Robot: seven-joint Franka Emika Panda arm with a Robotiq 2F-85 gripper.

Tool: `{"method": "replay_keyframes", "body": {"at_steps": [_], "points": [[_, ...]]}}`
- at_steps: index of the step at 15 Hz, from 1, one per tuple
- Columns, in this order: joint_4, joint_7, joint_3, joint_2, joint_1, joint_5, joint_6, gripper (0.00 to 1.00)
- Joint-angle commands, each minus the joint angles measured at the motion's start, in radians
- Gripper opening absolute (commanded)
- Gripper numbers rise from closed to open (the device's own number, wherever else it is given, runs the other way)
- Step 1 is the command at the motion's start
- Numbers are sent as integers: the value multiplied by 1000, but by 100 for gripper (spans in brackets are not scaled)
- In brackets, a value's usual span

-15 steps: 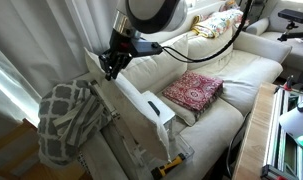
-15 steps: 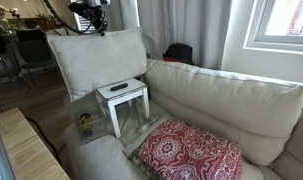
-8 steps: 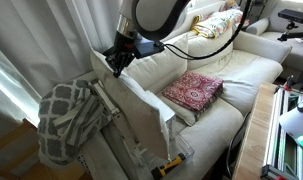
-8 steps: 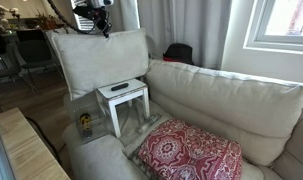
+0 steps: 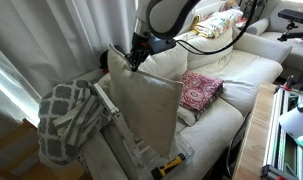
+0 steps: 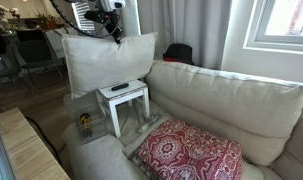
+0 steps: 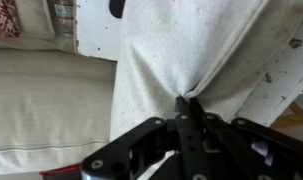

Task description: Put the black remote on the chair, then cover it with a pillow

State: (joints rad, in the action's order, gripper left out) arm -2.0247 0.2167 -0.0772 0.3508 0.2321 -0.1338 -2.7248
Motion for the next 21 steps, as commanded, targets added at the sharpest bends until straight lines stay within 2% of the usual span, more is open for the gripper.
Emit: {"method": "replay_keyframes", "body": {"at_steps": [1, 8, 15, 16, 17, 21], "points": [[-58, 15, 28, -12, -27, 47, 64, 1], [-77, 8, 12, 15, -75, 4, 134, 1], [-72, -13, -16, 61, -74, -5, 112, 1], [-70, -15, -17, 65, -74, -4, 115, 31], [-71, -18, -18, 66, -75, -5, 117, 32], [-69, -9, -10, 72, -74, 2, 119, 59]]}}
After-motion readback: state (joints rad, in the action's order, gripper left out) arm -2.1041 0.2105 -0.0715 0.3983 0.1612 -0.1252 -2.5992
